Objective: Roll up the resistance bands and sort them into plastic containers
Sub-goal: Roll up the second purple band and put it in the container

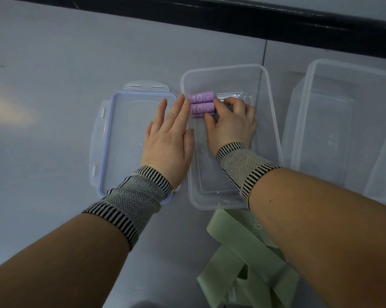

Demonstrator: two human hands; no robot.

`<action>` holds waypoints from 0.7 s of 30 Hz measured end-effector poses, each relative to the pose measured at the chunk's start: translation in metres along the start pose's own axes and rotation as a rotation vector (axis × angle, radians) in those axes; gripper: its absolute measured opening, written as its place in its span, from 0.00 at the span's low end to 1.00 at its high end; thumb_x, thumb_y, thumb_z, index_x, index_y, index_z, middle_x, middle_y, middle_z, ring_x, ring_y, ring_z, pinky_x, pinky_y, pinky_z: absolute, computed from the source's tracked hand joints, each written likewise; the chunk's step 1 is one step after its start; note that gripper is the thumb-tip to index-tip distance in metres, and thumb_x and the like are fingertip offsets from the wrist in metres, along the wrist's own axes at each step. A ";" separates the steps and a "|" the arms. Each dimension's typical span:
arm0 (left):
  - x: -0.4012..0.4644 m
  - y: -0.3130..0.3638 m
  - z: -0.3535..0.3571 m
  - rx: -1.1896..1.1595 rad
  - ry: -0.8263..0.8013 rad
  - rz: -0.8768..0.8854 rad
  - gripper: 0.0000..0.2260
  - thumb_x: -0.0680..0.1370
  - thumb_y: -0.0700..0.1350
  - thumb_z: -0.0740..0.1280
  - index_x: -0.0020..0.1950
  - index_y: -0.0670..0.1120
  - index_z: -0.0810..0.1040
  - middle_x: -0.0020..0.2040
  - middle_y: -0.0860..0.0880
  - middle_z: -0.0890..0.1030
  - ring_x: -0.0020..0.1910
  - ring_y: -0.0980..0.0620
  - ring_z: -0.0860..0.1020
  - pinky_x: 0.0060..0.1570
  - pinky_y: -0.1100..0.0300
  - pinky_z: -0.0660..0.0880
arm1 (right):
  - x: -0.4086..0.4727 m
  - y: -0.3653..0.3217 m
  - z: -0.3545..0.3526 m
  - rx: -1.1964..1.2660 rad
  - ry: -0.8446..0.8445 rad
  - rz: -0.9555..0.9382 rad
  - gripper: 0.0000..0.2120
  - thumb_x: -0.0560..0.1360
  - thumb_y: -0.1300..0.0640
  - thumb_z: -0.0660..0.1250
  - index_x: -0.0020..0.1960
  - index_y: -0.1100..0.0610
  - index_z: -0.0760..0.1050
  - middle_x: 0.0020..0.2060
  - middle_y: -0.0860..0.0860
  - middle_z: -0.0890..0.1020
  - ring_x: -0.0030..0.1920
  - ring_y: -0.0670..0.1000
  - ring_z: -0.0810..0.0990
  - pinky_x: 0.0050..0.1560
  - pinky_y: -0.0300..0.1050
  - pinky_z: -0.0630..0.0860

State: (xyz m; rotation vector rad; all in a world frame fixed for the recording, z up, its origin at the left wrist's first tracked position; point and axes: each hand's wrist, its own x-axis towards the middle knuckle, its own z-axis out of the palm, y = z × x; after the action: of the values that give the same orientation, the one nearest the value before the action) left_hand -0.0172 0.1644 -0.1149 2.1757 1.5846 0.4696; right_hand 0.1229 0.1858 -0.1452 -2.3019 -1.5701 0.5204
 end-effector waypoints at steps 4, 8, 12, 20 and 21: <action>0.000 -0.001 0.000 0.003 0.003 -0.006 0.26 0.78 0.50 0.47 0.76 0.46 0.57 0.76 0.49 0.58 0.76 0.45 0.52 0.71 0.41 0.57 | -0.001 -0.001 0.001 -0.011 0.005 -0.010 0.21 0.77 0.44 0.61 0.69 0.43 0.68 0.66 0.47 0.68 0.67 0.54 0.61 0.66 0.51 0.59; 0.000 0.000 0.000 0.018 0.010 0.001 0.26 0.78 0.50 0.47 0.76 0.45 0.58 0.76 0.48 0.59 0.76 0.44 0.52 0.72 0.43 0.56 | -0.001 0.000 0.000 -0.006 0.002 -0.006 0.22 0.77 0.43 0.60 0.70 0.44 0.66 0.66 0.47 0.69 0.67 0.54 0.62 0.66 0.52 0.60; 0.002 -0.001 -0.002 0.025 -0.005 -0.004 0.26 0.78 0.51 0.47 0.76 0.46 0.58 0.76 0.48 0.59 0.76 0.44 0.52 0.72 0.41 0.56 | 0.002 -0.004 -0.006 -0.004 -0.050 0.008 0.29 0.76 0.42 0.62 0.74 0.49 0.60 0.69 0.49 0.67 0.69 0.56 0.61 0.70 0.58 0.59; -0.004 0.016 -0.024 0.019 -0.053 -0.019 0.28 0.77 0.56 0.48 0.77 0.48 0.53 0.77 0.51 0.55 0.77 0.47 0.48 0.73 0.43 0.54 | -0.020 -0.002 -0.046 0.184 -0.137 -0.123 0.35 0.75 0.51 0.68 0.76 0.54 0.56 0.73 0.53 0.62 0.72 0.55 0.62 0.72 0.48 0.59; -0.008 0.022 -0.026 0.013 -0.058 -0.010 0.29 0.77 0.56 0.49 0.77 0.49 0.53 0.77 0.51 0.54 0.77 0.47 0.48 0.73 0.43 0.54 | -0.026 -0.001 -0.053 0.203 -0.126 -0.148 0.34 0.75 0.52 0.68 0.76 0.54 0.57 0.73 0.53 0.62 0.72 0.54 0.63 0.72 0.47 0.60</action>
State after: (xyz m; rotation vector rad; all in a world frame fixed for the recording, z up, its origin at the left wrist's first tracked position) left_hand -0.0142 0.1542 -0.0815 2.1698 1.5704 0.3906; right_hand 0.1371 0.1592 -0.0945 -2.0203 -1.6460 0.7614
